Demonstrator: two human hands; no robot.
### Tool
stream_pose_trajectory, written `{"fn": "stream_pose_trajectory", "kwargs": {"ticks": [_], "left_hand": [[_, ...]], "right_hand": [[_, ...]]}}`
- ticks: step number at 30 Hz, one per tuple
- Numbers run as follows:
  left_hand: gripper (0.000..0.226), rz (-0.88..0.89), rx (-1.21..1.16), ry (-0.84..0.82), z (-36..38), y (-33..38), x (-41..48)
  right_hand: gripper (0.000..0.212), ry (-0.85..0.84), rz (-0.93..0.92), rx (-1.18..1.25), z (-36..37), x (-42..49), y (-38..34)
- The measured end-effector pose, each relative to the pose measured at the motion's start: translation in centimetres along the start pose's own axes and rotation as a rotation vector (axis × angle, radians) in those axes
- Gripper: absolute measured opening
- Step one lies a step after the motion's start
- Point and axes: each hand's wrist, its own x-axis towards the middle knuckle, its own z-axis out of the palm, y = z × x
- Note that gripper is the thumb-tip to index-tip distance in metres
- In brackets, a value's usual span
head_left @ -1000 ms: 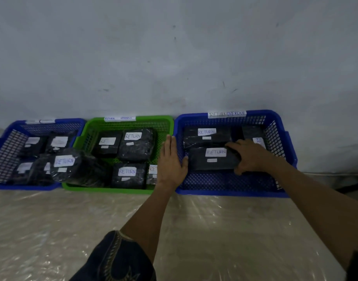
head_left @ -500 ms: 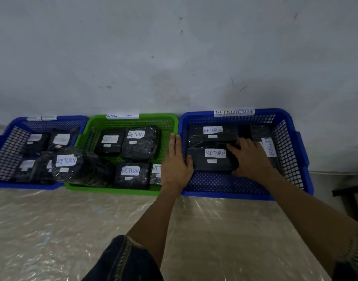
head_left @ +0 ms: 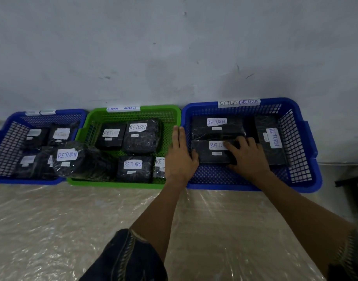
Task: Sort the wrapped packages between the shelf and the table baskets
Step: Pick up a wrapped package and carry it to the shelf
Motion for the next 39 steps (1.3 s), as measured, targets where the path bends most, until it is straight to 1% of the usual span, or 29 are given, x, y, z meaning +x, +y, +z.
{"fn": "stream_pose_trajectory", "kwargs": {"ticks": [17,22,26,30,33,39], "left_hand": [[0.082,0.021,-0.026,0.01,0.1,0.0,-0.1],[0.081,0.039,-0.048,0.028,0.2,-0.3,0.0],[0.088,0.055,-0.08,-0.048,-0.3,-0.5,0.0],[0.091,0.079,-0.092,-0.2,-2.6,-0.5,0.1],[0.081,0.092,-0.093,-0.233,-5.8,-0.6,-0.7],[0.039,0.14,-0.178,-0.24,-13.2,-1.2,-6.1]], "right_hand": [[0.082,-0.019,0.033,0.032,-0.1,-0.1,-0.3],[0.084,-0.094,0.062,0.103,-1.8,0.1,-0.5],[0.072,-0.116,0.118,0.207,-4.1,-1.2,-1.2],[0.06,-0.122,0.134,0.331,-6.7,-4.0,-2.2],[0.052,-0.148,0.158,0.355,-8.6,-6.2,-3.2],[0.045,-0.274,0.132,0.334,-11.7,-10.9,-6.8]]}}
